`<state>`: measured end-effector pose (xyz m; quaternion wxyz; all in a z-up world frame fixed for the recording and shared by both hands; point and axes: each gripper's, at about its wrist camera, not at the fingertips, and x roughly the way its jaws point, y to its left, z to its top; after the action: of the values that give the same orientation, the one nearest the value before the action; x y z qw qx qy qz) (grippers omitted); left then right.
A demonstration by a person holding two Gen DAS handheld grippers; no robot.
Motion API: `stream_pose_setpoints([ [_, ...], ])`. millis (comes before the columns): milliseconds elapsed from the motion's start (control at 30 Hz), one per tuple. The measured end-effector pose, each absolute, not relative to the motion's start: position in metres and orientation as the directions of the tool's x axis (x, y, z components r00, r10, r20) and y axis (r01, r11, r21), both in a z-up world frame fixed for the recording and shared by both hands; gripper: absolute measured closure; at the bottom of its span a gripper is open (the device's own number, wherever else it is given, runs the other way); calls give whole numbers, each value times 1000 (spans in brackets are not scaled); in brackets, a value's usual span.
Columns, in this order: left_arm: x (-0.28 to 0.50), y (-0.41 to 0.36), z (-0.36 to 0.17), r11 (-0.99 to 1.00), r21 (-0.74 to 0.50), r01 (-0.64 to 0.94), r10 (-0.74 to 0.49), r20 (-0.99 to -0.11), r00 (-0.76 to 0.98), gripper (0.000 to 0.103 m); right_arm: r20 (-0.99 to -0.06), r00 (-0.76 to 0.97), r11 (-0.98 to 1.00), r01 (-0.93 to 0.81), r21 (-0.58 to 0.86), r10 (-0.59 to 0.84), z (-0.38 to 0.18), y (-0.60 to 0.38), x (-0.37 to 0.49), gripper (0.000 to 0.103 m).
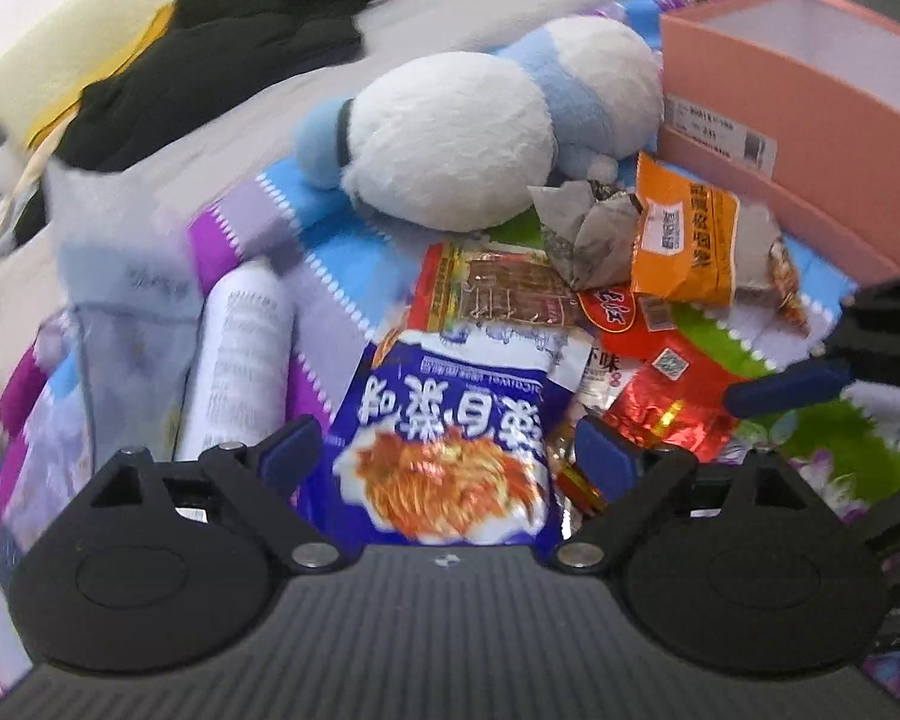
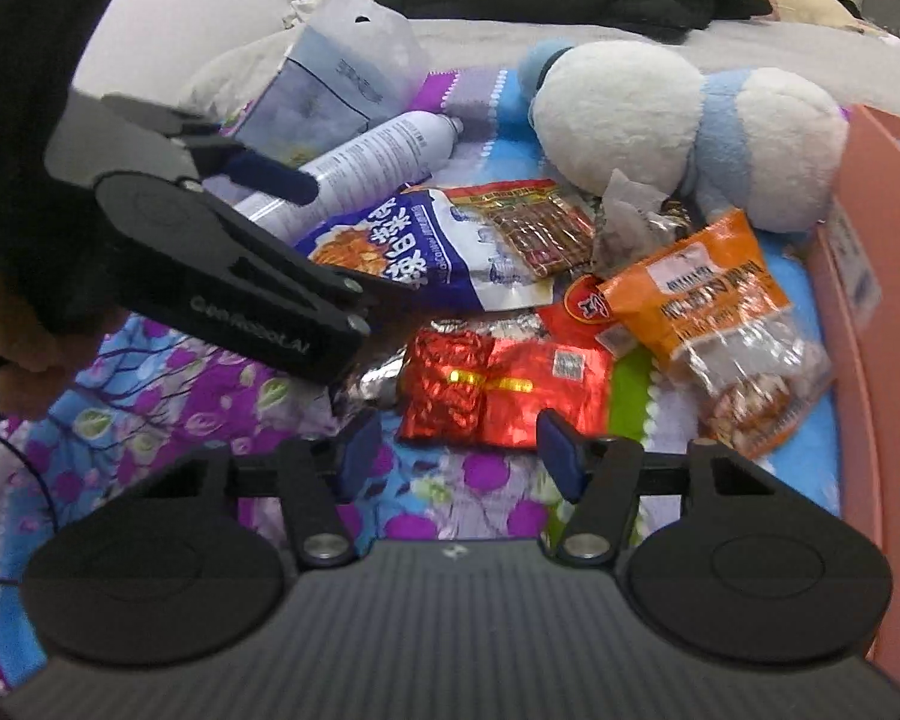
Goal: Organize snacks
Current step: 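Grasp the blue noodle bag with the left tool while the right tool grasps the red foil packet, then lift both held packets and carry them over the pink box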
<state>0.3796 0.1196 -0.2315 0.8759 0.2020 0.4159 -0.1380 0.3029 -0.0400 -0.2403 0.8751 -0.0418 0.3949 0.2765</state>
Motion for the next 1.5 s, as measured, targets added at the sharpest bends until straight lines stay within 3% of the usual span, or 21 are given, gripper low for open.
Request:
stream_pose_setpoints([
  [133, 394, 118, -243, 849, 269, 456, -76, -791, 607, 9, -709, 542, 842, -521, 138, 451, -246, -30, 316, 44],
  [233, 402, 119, -252, 839, 278, 467, -73, -794, 603, 9, -711, 542, 839, -530, 124, 448, -249, -23, 320, 51],
  [333, 408, 123, -258, 842, 252, 476, -97, -798, 594, 9, -717, 551, 839, -537, 86, 426, -253, -16, 322, 55],
  [433, 413, 127, -263, 857, 205, 472, -124, -808, 576, 9, -719, 553, 831, -553, 62, 421, -254, -12, 318, 66],
  [700, 418, 129, -266, 881, 136, 454, -165, -811, 562, 12, -717, 562, 835, -548, 51, 412, -250, -12, 313, 71],
  [733, 417, 127, -266, 881, 133, 454, -167, -811, 561, 16, -718, 561, 835, -547, 52, 412, -249, -13, 313, 76],
  [800, 415, 124, -265, 883, 123, 453, -174, -811, 559, 22, -716, 564, 836, -546, 51, 411, -247, -15, 311, 99],
  [833, 412, 123, -264, 883, 114, 456, -181, -812, 554, 27, -717, 569, 840, -540, 43, 403, -244, -16, 311, 99],
  [967, 400, 116, -260, 889, 103, 446, -179, -818, 546, 36, -731, 555, 845, -532, 56, 398, -244, -24, 309, 99],
  [1200, 380, 127, -245, 929, 41, 368, -173, -831, 528, 39, -717, 549, 857, -498, 131, 429, -239, -40, 304, 95],
  [1233, 377, 130, -243, 937, 31, 349, -168, -834, 526, 39, -717, 550, 861, -491, 136, 427, -239, -41, 303, 91],
  [1267, 374, 133, -241, 944, 19, 331, -167, -836, 523, 39, -718, 553, 864, -485, 135, 423, -239, -40, 303, 71],
  [1333, 370, 140, -237, 955, -7, 297, -169, -836, 522, 39, -710, 554, 859, -492, 142, 434, -240, -38, 302, 43],
  [1500, 360, 158, -233, 976, -78, 202, -174, -837, 518, 39, -706, 547, 833, -542, 111, 450, -247, -25, 295, 46],
])
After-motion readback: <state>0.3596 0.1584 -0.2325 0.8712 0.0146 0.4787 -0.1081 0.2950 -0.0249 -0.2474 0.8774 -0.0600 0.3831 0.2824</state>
